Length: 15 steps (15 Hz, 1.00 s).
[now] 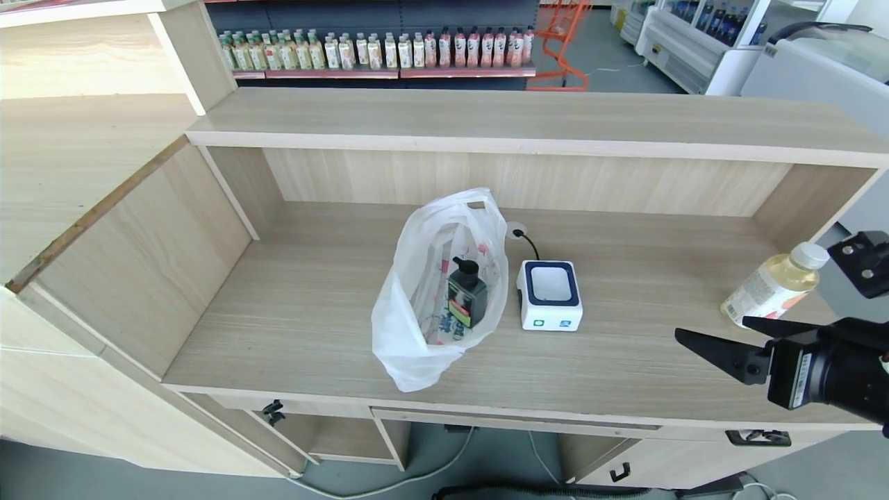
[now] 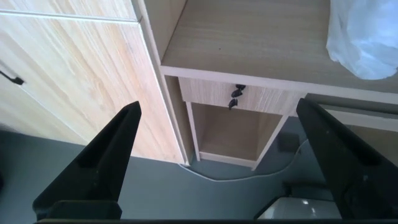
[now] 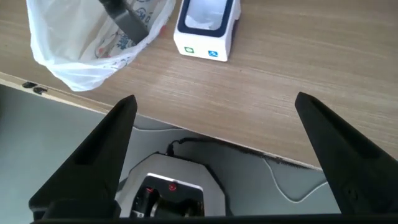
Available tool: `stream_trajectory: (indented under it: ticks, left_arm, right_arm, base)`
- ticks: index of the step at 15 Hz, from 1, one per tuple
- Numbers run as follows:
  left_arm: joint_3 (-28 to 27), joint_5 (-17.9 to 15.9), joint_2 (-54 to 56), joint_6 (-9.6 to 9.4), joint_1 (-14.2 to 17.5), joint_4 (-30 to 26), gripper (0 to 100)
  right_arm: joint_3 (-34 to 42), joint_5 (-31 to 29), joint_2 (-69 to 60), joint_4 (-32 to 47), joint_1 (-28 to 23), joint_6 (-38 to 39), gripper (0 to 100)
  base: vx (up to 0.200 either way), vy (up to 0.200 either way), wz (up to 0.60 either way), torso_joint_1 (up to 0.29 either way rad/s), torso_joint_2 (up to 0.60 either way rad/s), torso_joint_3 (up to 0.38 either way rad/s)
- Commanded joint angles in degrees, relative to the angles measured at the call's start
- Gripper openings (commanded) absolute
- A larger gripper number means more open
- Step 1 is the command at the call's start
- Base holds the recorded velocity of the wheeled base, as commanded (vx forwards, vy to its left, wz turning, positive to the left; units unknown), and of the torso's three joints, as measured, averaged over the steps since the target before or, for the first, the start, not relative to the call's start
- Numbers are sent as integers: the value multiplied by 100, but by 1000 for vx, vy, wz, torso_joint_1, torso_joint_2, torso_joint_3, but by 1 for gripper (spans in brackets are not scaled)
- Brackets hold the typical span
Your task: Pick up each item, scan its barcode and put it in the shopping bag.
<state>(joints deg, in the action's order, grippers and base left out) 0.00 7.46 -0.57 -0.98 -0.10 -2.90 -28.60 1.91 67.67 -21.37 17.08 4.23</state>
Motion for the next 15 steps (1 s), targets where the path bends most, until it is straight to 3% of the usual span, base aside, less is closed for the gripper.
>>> stream_trajectory:
  ticks: [1, 15]
  left_arm:
    - [0, 1, -48, 1, 1, 0, 100]
    - [0, 1, -365, -8, 1, 0, 100]
  right_arm:
    - [3, 11, 71, 1, -152, 16, 100]
    - [-5, -42, 379, 10, -390, 227, 100]
  base:
    - [0, -200, 0, -7, -7, 7]
    - [0, -200, 0, 3, 3, 2]
